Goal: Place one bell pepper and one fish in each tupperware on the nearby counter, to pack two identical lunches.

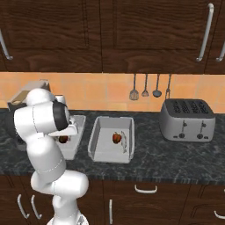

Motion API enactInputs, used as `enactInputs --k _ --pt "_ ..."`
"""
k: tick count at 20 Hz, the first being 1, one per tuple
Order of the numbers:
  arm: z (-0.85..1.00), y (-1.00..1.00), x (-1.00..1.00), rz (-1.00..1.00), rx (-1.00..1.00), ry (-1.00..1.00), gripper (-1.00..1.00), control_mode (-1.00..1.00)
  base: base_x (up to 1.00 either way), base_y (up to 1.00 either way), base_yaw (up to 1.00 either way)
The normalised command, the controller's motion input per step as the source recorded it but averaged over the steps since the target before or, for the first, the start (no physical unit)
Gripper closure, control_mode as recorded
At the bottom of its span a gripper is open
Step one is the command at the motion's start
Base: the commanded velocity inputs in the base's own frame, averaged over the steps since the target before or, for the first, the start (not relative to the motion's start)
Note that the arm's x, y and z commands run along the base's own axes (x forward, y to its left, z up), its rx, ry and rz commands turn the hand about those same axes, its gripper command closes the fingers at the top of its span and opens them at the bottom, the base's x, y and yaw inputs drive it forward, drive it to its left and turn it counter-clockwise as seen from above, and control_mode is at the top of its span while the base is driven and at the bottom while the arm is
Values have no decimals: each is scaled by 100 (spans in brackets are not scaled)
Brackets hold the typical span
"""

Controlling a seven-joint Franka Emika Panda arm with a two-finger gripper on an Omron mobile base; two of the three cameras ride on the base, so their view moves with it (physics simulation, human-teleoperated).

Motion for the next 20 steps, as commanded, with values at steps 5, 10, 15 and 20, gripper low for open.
enactInputs --k 5,10,15,20 --pt "37 0 4 6 -3 -1 -100 -100 0 0 0" --pt "38 0 -5 2 -2 -3 -100 -100 0 0 0" --pt "20 -37 -85 0 0 -1 -100 -100 0 0 0" --pt "3 -68 -100 0 1 0 -100 -100 0 0 0"
